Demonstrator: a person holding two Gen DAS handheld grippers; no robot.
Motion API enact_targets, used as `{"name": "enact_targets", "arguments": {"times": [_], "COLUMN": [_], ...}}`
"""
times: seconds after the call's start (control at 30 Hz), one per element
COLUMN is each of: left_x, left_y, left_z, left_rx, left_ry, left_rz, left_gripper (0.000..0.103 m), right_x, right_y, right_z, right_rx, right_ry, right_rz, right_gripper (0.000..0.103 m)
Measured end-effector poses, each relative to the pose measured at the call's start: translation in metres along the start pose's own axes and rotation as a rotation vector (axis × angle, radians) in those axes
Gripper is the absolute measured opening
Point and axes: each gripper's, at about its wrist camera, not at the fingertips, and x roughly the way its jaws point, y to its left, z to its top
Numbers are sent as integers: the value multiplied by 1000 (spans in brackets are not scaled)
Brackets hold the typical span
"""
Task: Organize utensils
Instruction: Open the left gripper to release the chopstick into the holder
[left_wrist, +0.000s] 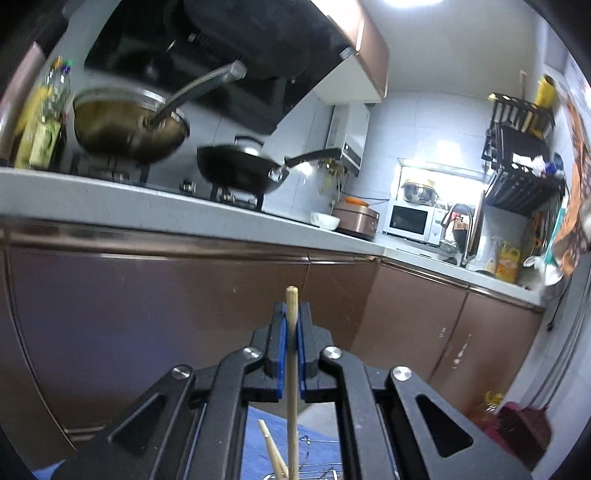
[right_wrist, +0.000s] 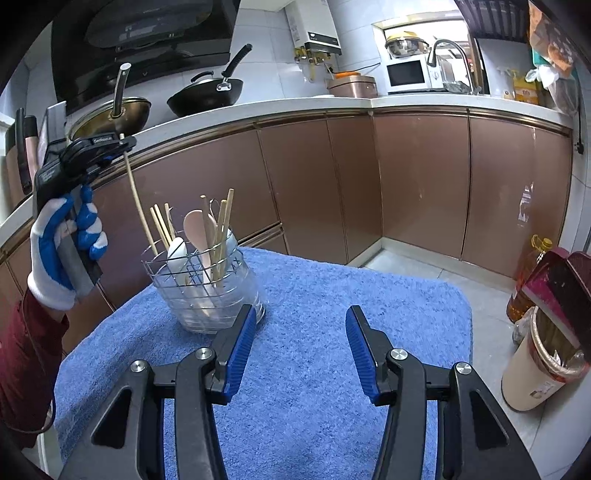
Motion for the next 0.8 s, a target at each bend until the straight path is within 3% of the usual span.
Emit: {"name": "enact_targets", "arguments": {"times": [0.17, 0.27, 0.33, 0.37, 0.4, 0.6, 0.67, 0.8], "left_x": [-3, -3, -5, -8, -13, -53, -73, -120], "left_y": [-8, -5, -5, -4, -3, 0, 1, 5], "left_z": [-15, -23, -24, -24, -23, -3, 6, 20], "left_rx": [35, 26, 29, 30, 30, 58, 69, 97], "left_ry": [-29, -13, 6, 8, 9, 10, 7, 17], "left_rz": [46, 34, 23, 19, 11, -7, -10, 3], "left_gripper": [4, 7, 18, 32, 39, 48, 52, 59], "right_x": [-3, -8, -14, -17, -20, -44, -54, -80], "right_y": [1, 4, 7, 8, 9, 19, 26, 41], "right_z": [-1, 0, 1, 2, 2, 6, 9, 16], "right_rx": [0, -7, -9, -10, -9, -5, -11, -21], "right_ry": [-4, -12, -22, -27, -32, -69, -87, -138], "right_rz": [2, 0, -3, -5, -5, 5, 7, 13], "right_gripper": [51, 54, 57, 59, 59, 63, 73, 81]}}
